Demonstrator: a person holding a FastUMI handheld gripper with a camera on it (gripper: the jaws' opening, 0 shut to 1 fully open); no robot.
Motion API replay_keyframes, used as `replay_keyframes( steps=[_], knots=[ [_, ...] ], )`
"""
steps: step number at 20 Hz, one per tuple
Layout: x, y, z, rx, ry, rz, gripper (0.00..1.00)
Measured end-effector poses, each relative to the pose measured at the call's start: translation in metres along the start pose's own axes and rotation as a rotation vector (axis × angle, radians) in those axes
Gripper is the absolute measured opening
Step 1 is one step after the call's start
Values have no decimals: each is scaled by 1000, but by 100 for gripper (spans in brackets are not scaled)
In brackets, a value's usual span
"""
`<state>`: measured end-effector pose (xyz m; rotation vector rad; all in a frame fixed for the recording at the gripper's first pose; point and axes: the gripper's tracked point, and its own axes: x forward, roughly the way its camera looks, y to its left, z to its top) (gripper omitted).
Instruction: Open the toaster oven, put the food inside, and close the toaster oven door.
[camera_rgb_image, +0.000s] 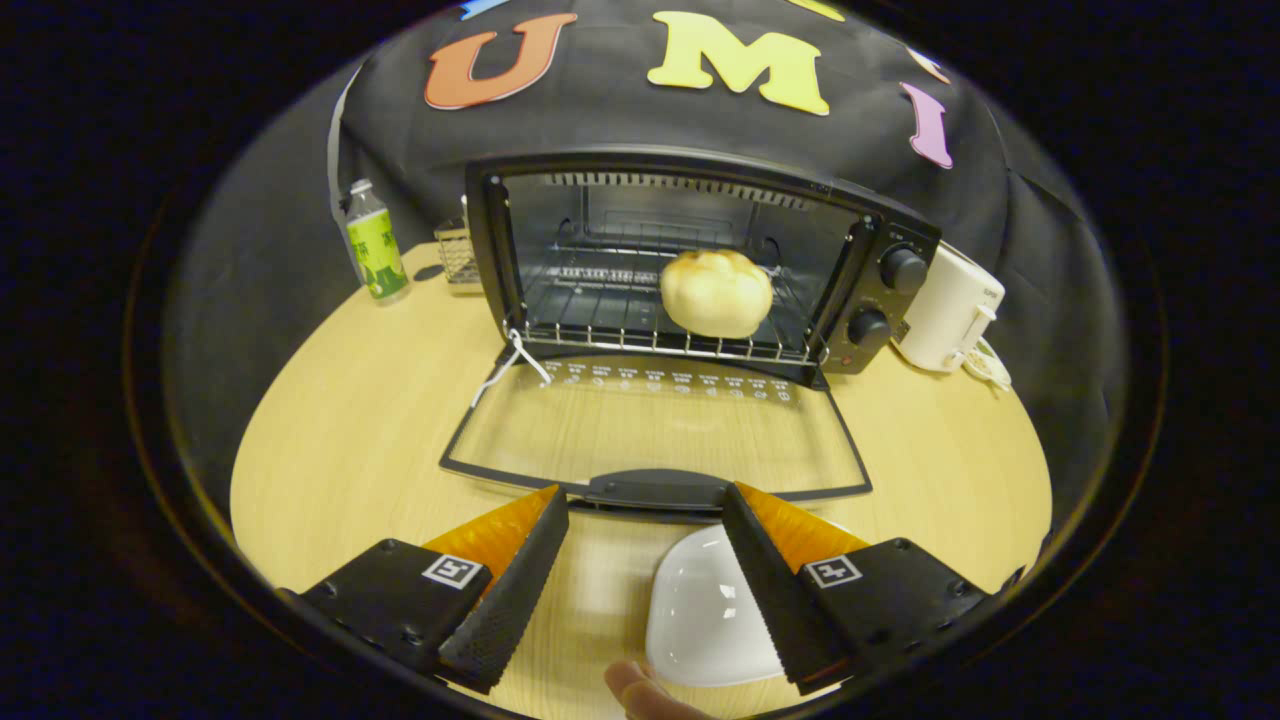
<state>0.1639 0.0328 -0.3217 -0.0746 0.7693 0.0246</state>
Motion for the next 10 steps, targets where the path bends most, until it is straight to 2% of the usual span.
replay_keyframes(
  steps=[4,5,7,10],
  knots=[
    [-4,5,12,-7,19,-6,100],
    [-7,6,26,-5,-13,-7,100],
    [-5,-12,64,11,-110,-65,100],
    [-16,-9,58,33,-76,-23,100]
  ],
)
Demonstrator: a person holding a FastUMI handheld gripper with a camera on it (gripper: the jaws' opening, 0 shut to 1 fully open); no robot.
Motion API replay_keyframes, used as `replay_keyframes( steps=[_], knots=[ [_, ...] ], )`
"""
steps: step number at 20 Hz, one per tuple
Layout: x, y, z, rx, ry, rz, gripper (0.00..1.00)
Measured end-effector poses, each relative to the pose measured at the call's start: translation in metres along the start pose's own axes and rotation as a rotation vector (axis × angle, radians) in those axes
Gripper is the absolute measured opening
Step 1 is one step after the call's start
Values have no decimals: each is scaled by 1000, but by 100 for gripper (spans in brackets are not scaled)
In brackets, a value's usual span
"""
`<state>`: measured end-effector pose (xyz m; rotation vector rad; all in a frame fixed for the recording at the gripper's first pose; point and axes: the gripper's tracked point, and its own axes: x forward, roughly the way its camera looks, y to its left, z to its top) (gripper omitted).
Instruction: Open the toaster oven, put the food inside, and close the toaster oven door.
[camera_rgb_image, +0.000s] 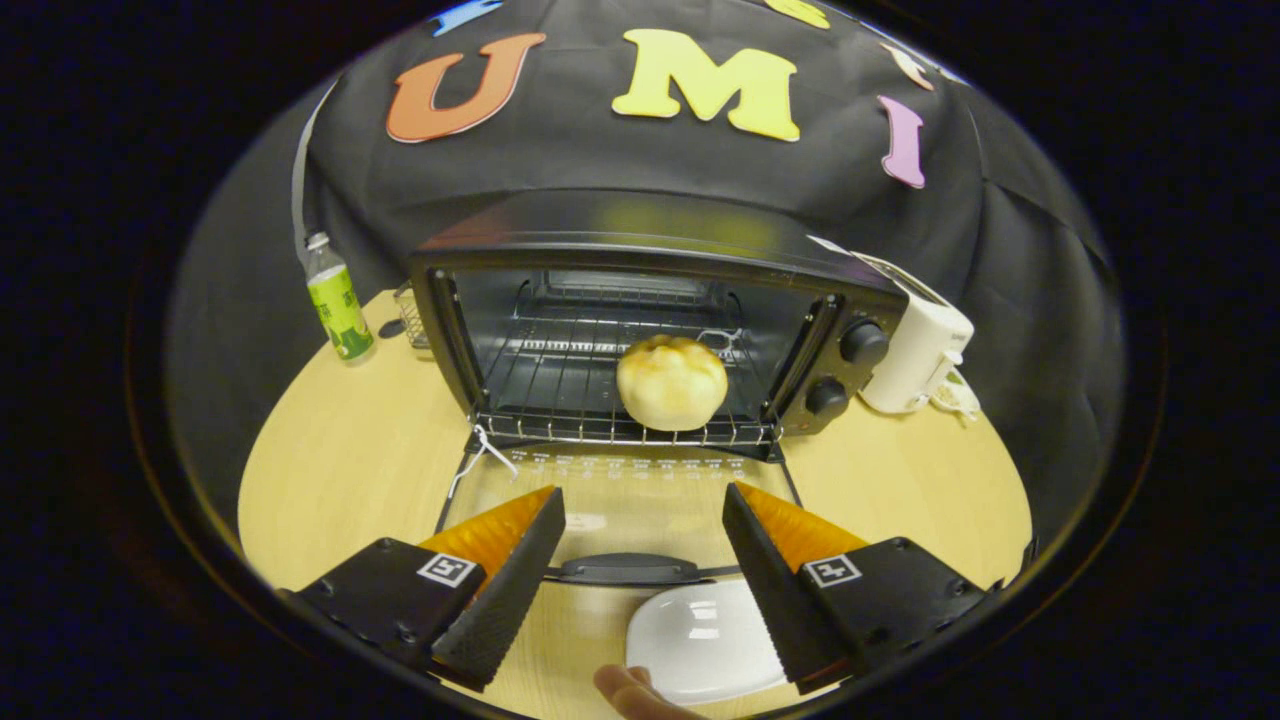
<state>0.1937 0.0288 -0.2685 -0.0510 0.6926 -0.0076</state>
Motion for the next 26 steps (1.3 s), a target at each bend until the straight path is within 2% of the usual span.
replay_keyframes(
  steps=[4,7,10,16,19,21,24,26],
  knots=[
    [-13,16,-49,-35,155,54,100],
    [0,17,-63,-19,228,35,100],
    [8,14,-61,-45,268,-18,100],
    [2,14,-49,-56,354,-27,100],
    [-12,11,-25,-64,299,-32,100],
    [-20,11,9,-57,189,-31,100],
    [-26,12,59,33,13,-6,100],
    [-30,7,65,76,-36,8,100]
  ],
)
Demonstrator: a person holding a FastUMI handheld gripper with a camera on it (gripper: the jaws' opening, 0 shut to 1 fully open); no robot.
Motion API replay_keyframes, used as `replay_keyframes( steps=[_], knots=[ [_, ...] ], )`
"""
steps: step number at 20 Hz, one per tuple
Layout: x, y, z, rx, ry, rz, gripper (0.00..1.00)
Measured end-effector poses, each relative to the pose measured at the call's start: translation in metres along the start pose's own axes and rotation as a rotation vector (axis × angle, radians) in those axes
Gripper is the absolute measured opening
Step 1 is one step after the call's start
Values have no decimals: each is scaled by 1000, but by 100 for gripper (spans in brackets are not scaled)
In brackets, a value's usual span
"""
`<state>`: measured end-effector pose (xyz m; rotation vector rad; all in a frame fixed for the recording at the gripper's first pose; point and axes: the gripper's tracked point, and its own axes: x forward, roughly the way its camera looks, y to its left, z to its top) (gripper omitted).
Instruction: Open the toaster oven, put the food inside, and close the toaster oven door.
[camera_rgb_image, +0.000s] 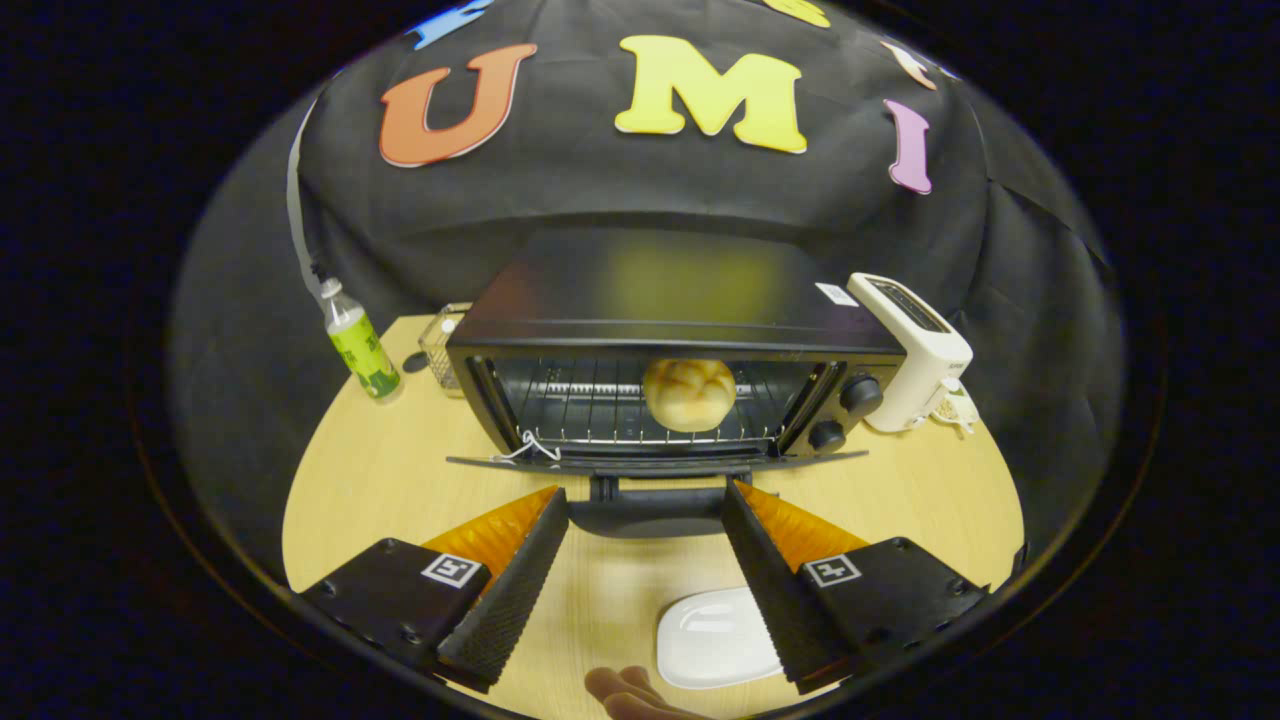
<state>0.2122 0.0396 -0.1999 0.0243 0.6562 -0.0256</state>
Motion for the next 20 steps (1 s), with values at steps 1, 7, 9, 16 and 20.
replay_keyframes(
  steps=[1,7,9,16,20],
  knots=[
    [-2,2,1,13,-25,21,100],
    [-50,-13,12,-31,-211,-8,100],
    [-88,-24,18,-81,-342,-49,100],
    [-240,-63,23,-83,-665,-57,100],
    [-292,-91,24,-33,-703,-32,100]
  ],
)
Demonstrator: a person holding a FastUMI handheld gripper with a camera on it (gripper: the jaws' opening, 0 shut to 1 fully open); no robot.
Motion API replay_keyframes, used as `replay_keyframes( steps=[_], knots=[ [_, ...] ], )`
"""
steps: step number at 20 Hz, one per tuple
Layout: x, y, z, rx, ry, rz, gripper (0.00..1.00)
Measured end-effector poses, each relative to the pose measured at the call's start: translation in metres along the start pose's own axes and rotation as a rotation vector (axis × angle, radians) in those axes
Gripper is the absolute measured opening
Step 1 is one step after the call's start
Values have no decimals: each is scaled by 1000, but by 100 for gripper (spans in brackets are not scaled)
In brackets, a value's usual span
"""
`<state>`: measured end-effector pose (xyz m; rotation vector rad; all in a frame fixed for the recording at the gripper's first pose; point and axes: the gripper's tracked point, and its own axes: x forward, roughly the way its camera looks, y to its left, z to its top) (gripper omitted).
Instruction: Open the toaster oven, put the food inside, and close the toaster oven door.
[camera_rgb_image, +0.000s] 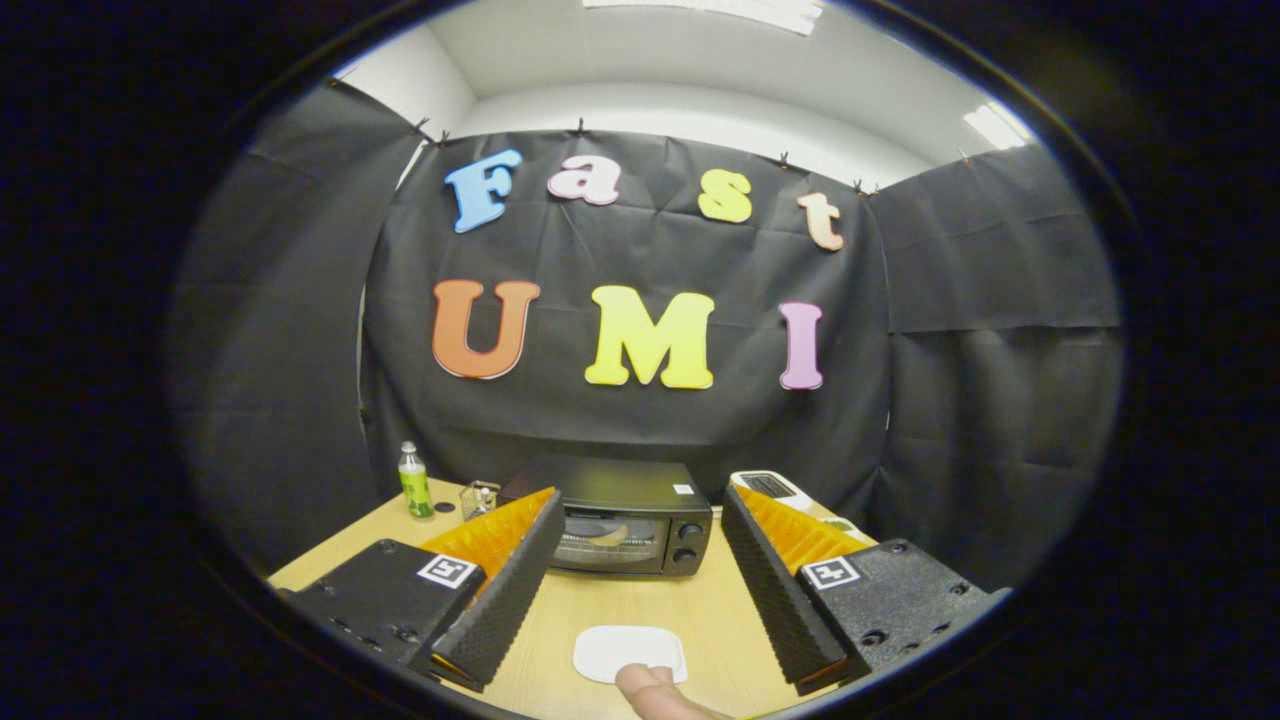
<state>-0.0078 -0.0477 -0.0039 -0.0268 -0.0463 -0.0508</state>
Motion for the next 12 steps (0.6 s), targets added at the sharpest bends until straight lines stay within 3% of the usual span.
replay_keyframes(
  steps=[6,12],
  knots=[
    [-7,-49,19,12,-44,-44,100],
    [-5,-62,14,19,-27,-30,100]
  ],
)
